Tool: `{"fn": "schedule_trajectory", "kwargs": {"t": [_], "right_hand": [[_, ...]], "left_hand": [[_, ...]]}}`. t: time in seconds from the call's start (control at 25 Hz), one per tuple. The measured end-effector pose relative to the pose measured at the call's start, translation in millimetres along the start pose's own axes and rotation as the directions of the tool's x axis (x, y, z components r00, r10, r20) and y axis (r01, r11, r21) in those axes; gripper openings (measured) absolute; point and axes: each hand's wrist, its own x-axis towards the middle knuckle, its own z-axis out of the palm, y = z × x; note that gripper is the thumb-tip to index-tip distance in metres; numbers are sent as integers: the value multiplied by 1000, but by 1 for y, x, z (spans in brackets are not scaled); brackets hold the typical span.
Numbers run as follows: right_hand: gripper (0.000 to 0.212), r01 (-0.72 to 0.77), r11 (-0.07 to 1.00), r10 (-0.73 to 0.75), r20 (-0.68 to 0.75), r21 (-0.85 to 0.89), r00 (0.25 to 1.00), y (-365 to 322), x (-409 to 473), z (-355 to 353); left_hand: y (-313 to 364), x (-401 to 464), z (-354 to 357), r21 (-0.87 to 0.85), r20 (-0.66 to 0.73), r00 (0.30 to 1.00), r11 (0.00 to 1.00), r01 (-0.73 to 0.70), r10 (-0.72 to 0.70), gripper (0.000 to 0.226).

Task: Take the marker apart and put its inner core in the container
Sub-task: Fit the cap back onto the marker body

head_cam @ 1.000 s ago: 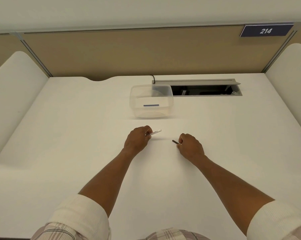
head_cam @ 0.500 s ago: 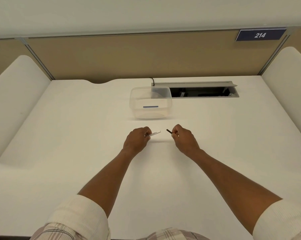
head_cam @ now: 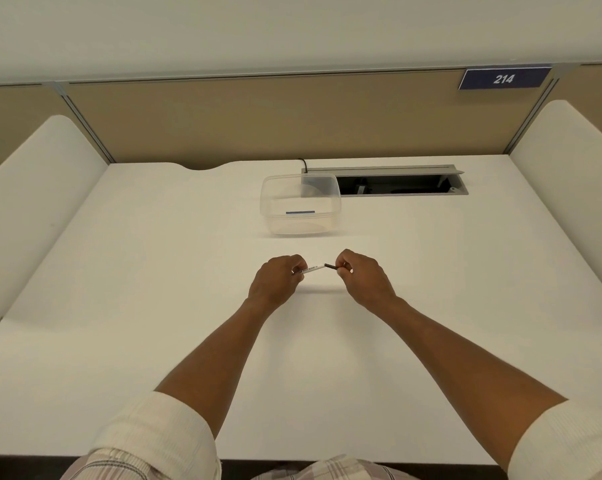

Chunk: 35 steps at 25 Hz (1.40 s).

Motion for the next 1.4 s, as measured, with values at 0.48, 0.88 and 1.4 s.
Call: {"fn": "schedule_trajectory", "kwargs": {"t": [0.48, 0.88, 1.4], "right_hand": [[13, 65, 998, -66, -42, -16, 997, 2, -27, -6], [11, 51, 998, -50, -66, 25, 997, 3, -34, -8], [12, 87, 995, -83, -79, 54, 993, 2, -38, -12]], "left_hand": [[9, -26, 2, 63, 10, 999, 997, -37, 36, 11], [13, -35, 3, 49, -3, 998, 997, -56, 56, 11], [15, -39, 0, -10, -6, 999, 999, -51, 51, 13]]}}
